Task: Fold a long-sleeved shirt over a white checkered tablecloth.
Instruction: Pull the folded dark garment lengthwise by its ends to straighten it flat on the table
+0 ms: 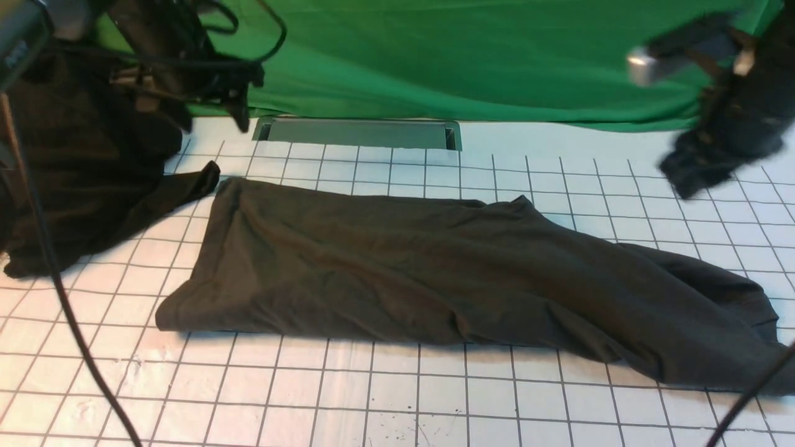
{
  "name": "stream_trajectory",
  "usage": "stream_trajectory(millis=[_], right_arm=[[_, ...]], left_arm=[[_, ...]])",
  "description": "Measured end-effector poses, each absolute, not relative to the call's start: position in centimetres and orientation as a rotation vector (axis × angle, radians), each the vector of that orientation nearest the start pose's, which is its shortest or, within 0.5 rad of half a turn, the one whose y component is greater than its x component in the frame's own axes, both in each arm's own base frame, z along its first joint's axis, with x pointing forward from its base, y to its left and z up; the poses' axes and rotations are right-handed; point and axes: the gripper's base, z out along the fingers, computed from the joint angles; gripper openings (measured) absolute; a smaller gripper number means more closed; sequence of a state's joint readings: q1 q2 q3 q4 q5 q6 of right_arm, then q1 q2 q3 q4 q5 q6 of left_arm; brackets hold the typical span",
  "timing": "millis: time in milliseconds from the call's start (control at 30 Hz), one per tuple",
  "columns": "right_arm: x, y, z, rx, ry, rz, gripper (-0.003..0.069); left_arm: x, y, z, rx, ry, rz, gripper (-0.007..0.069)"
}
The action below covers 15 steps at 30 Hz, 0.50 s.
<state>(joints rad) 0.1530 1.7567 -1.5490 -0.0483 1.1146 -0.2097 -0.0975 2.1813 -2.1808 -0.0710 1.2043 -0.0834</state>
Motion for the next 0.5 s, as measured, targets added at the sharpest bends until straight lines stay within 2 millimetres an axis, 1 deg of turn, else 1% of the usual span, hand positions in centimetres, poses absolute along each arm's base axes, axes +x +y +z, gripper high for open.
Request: stream_trajectory(millis=[33, 67, 100, 133, 167, 200, 233, 267, 300, 333, 433, 467, 500], right_arm=[[36.1, 3.3, 28.6, -0.462, 2.842, -0.027, 0.023], [35.7, 2.6, 27.6, -0.455, 2.881, 0.0, 0.022], [35.4, 2.0, 26.6, -0.445, 2.913, 0.035, 0.0218], [35.1, 1.7, 25.7, -0.442, 2.934, 0.059, 0.0225], [35.1, 1.5, 25.5, -0.436, 2.934, 0.067, 0.0231], [34.8, 1.3, 24.0, -0.448, 2.952, 0.091, 0.0268], [34.8, 1.3, 22.7, -0.467, 2.94, 0.096, 0.0326], [34.8, 1.3, 22.5, -0.475, 2.942, 0.098, 0.0334], [35.0, 1.4, 21.6, -0.488, 2.929, 0.096, 0.0388], [35.3, 1.4, 21.1, -0.487, 2.919, 0.096, 0.0421], [36.4, 1.3, 19.9, -0.466, 2.861, 0.073, 0.0472], [36.7, 1.3, 19.5, -0.464, 2.858, 0.071, 0.0476], [36.7, 1.3, 19.4, -0.465, 2.858, 0.071, 0.0477]], left_arm=[[46.6, -6.3, 30.8, 0.064, 2.679, -0.214, 0.0283], [45.9, -7.0, 31.2, 0.103, 2.68, -0.227, 0.0197], [45.0, -7.9, 31.1, 0.157, 2.701, -0.239, 0.0106], [44.0, -8.8, 31.0, 0.215, 2.719, -0.242, 0.006], [43.8, -8.8, 31.2, 0.22, 2.714, -0.241, 0.006], [42.3, -10.4, 30.3, 0.299, 2.762, -0.246, 0.0025], [41.1, -11.7, 29.2, 0.36, 2.802, -0.238, 0.0008], [40.8, -12.0, 28.9, 0.374, 2.812, -0.236, 0.0005], [40.0, -13.1, 27.4, 0.418, 2.837, -0.23, 0.0], [39.6, -13.7, 26.5, 0.437, 2.84, -0.227, -0.0001], [38.5, -14.7, 23.0, 0.483, 2.889, -0.207, -0.0004], [38.3, -14.8, 22.1, 0.489, 2.903, -0.199, -0.0004], [38.2, -14.8, 22.0, 0.49, 2.906, -0.196, -0.0004]])
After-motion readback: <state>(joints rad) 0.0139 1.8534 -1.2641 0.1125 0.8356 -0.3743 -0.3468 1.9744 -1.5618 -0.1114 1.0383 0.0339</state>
